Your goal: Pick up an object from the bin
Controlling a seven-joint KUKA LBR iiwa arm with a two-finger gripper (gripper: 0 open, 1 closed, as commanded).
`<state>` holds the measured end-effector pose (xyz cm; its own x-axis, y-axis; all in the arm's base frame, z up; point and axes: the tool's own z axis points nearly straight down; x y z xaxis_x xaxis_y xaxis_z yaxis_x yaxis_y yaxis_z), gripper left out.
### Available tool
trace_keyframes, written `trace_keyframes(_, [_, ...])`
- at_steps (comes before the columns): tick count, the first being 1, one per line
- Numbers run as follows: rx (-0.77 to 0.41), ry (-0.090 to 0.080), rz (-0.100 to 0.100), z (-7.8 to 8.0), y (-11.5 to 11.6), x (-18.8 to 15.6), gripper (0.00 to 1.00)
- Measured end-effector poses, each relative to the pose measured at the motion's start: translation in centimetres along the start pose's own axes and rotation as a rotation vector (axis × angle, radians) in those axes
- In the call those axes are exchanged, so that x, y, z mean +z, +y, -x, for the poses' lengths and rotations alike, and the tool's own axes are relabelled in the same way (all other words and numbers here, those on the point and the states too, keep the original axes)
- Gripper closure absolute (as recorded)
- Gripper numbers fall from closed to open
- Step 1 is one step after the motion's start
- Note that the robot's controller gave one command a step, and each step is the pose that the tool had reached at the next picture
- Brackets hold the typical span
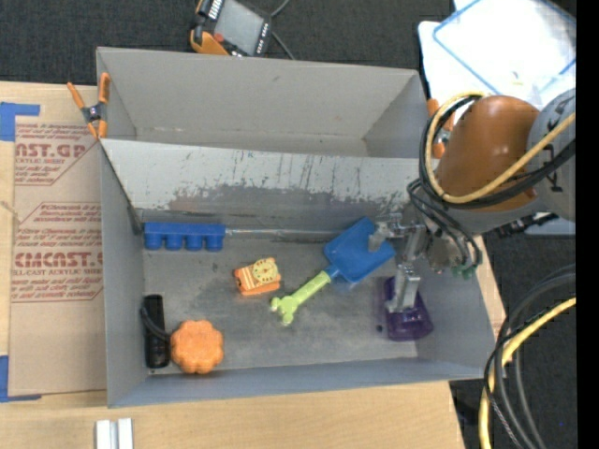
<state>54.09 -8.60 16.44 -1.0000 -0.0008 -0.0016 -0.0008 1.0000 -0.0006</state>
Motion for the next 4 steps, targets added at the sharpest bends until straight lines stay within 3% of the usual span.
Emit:
trace_keyframes(1, [0.0, 0.0, 0.0, 0.0, 0.0, 0.0, 0.0])
trace_keyframes(2, [-0.202, 0.001, 0.001, 1.7, 1.3, 5.1, 0.0])
trace_keyframes(3, [-0.124, 0.0, 0.001, 1.3, 2.0, 4.7, 0.0])
trace_keyframes(4, [-0.242, -0.001, 0.001, -0.6, 1.4, 7.3, 0.0])
